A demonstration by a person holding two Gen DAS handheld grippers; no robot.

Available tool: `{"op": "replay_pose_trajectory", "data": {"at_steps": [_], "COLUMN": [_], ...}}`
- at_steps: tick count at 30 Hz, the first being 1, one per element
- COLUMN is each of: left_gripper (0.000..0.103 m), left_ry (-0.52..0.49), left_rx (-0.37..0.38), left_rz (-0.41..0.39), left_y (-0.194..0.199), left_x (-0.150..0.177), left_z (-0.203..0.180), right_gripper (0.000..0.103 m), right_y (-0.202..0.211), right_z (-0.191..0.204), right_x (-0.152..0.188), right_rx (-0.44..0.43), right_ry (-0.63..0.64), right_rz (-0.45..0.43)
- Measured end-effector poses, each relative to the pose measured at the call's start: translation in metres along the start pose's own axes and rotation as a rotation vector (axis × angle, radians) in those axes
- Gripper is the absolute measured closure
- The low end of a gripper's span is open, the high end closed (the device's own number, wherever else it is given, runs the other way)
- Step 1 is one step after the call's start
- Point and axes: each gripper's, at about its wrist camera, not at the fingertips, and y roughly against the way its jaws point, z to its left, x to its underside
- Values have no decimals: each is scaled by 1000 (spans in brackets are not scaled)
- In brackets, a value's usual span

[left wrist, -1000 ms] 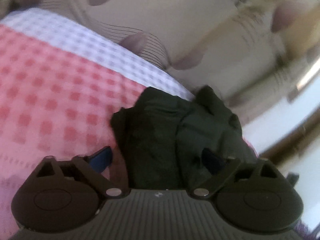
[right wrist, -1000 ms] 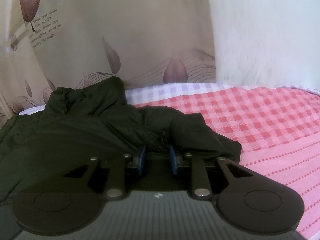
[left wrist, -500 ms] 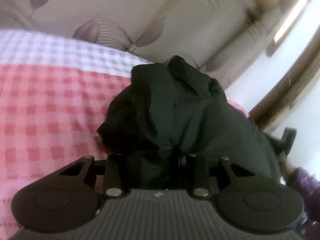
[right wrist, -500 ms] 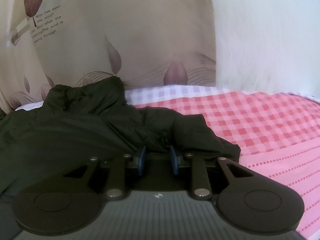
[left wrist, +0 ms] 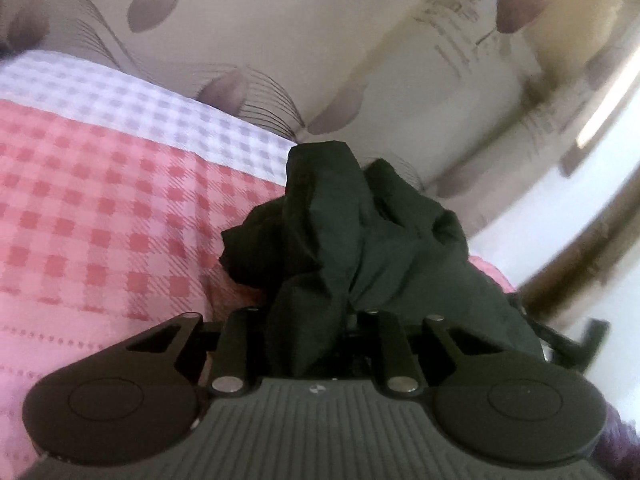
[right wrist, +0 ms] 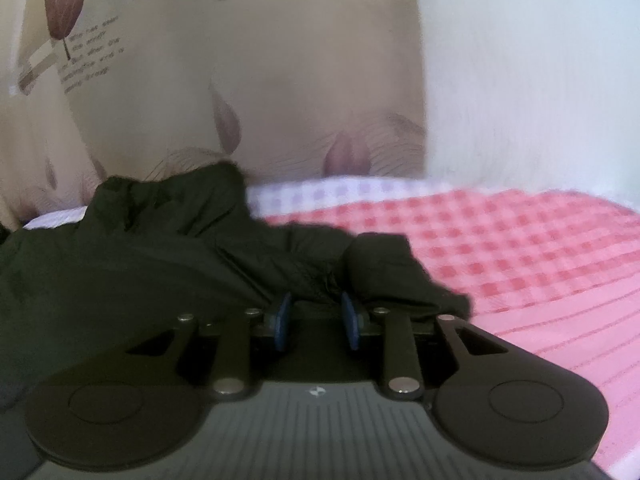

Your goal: Fold large clothes

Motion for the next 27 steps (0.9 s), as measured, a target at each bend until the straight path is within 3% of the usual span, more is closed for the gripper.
{"op": "replay_pose_trajectory", "data": {"at_steps": [2, 4, 6, 10, 13, 15, 19, 22, 23, 27], "left_gripper": [82, 83, 84, 85, 86, 86, 86, 86, 87, 86], "left_ry": [7, 2, 6, 13, 6, -7, -49, -128, -149, -198], "left_rx": [-34, -74, -100, -147, -176, -191, -194, -176, -169, -111], "left_rz": [1, 6, 13, 26, 39, 55, 113, 169, 186, 253], "left_y": [3, 7, 11, 21, 33, 40, 49, 47, 43, 8], "left_x": [-3, -5, -6, -14, -19, -23, -37, -46, -48, -47], "left_z": [-13, -25, -35, -56, -78, -97, -153, -213, -233, -309], "right_gripper": [70, 72, 76, 90, 93, 95, 95, 95, 95, 95], "right_y": [25, 54, 72, 63, 25, -2, -39, -47, -50, -54], "right_z": [21, 49, 78, 143, 174, 182, 159, 150, 145, 139], "right_x": [-6, -13, -22, -28, -17, -9, -4, 3, 5, 9], "right_rx": [28, -51, -177, -368, -420, -407, -476, -517, -498, -530], "right_ry": [61, 139, 176, 338, 385, 370, 66, -38, -65, -140], "right_rz": [-76, -158, -179, -70, 71, 136, 228, 243, 356, 359]}}
